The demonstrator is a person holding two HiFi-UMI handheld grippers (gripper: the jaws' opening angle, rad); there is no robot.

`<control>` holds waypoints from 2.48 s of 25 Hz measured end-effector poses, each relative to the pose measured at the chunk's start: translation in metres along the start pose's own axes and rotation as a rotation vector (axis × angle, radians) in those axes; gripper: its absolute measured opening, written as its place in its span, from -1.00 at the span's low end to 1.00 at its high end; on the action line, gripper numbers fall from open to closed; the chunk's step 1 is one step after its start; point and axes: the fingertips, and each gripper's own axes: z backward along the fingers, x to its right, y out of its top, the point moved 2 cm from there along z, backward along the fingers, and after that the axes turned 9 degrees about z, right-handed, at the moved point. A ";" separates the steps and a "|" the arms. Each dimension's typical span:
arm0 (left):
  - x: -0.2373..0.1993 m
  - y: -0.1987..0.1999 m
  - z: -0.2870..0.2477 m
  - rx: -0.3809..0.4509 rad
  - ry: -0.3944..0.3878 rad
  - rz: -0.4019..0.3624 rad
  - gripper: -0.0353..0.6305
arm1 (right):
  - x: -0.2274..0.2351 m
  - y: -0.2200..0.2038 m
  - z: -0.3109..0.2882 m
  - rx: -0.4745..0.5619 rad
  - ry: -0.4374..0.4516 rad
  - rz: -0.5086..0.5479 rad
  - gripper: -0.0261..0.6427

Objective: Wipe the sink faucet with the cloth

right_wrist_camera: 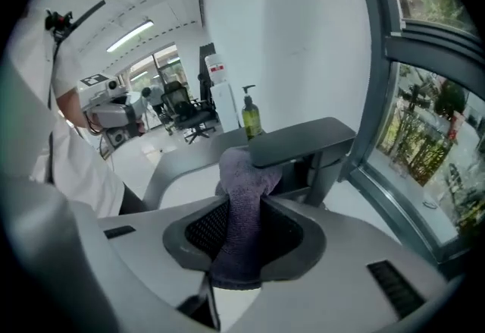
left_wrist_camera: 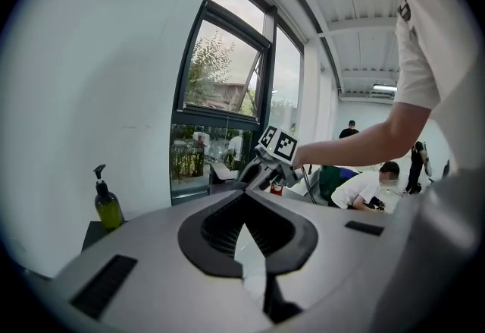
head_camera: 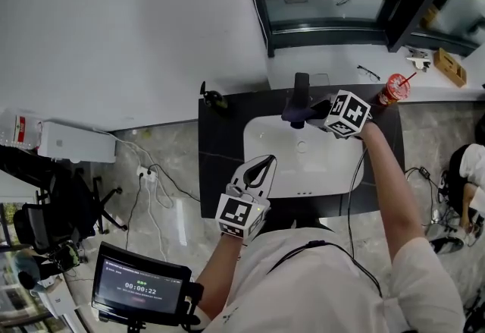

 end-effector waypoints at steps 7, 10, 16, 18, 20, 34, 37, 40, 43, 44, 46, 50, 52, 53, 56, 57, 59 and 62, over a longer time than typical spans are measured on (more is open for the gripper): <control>-0.001 0.000 0.001 0.007 0.000 0.003 -0.91 | 0.031 -0.034 0.032 -0.038 -0.193 -0.065 -0.60; -0.001 0.005 -0.001 0.007 -0.013 0.002 -0.91 | 0.019 -0.051 0.050 -0.044 -0.183 -0.090 -0.60; 0.004 0.002 -0.001 0.000 -0.026 -0.010 -0.91 | -0.050 -0.039 0.053 0.050 0.028 -0.005 -0.60; 0.007 0.003 -0.003 0.001 -0.031 -0.013 -0.91 | -0.059 -0.031 0.039 0.047 0.057 0.027 -0.60; 0.008 0.006 -0.004 0.004 -0.035 -0.016 -0.91 | -0.060 -0.022 0.023 0.032 0.072 0.056 -0.60; 0.007 0.013 0.005 0.019 -0.020 -0.015 -0.91 | 0.006 0.005 0.004 0.021 -0.046 -0.019 -0.60; 0.009 0.015 0.006 0.016 -0.019 -0.019 -0.91 | 0.024 -0.003 0.013 0.028 -0.138 -0.064 -0.59; 0.011 0.020 0.004 0.019 -0.028 -0.031 -0.91 | 0.035 -0.017 0.025 0.026 -0.202 -0.106 -0.60; 0.015 0.021 0.001 0.022 -0.040 -0.036 -0.91 | 0.030 -0.028 0.034 0.034 -0.238 -0.125 -0.60; 0.016 0.022 0.001 0.024 -0.045 -0.037 -0.91 | 0.026 -0.030 0.038 0.042 -0.251 -0.126 -0.60; 0.018 0.023 0.000 0.030 -0.054 -0.041 -0.91 | 0.018 -0.028 0.044 0.066 -0.281 -0.117 -0.60; 0.027 0.027 -0.005 0.033 -0.088 -0.059 -0.91 | -0.006 -0.012 0.064 0.159 -0.358 -0.064 -0.60; 0.033 0.027 -0.011 0.031 -0.112 -0.066 -0.91 | -0.020 -0.005 0.078 0.217 -0.410 -0.043 -0.59; 0.036 0.027 -0.015 0.029 -0.125 -0.068 -0.91 | -0.027 -0.002 0.086 0.255 -0.436 -0.044 -0.60; 0.050 0.026 -0.030 0.014 -0.176 -0.076 -0.91 | -0.051 -0.003 0.110 0.367 -0.516 -0.092 -0.59; 0.057 0.026 -0.036 0.010 -0.196 -0.080 -0.91 | -0.059 -0.007 0.118 0.389 -0.546 -0.115 -0.59; 0.071 0.025 -0.048 0.001 -0.244 -0.089 -0.91 | -0.074 -0.021 0.132 0.407 -0.606 -0.163 -0.59; 0.097 0.019 -0.069 -0.023 -0.327 -0.106 -0.91 | -0.094 -0.059 0.152 0.377 -0.705 -0.246 -0.59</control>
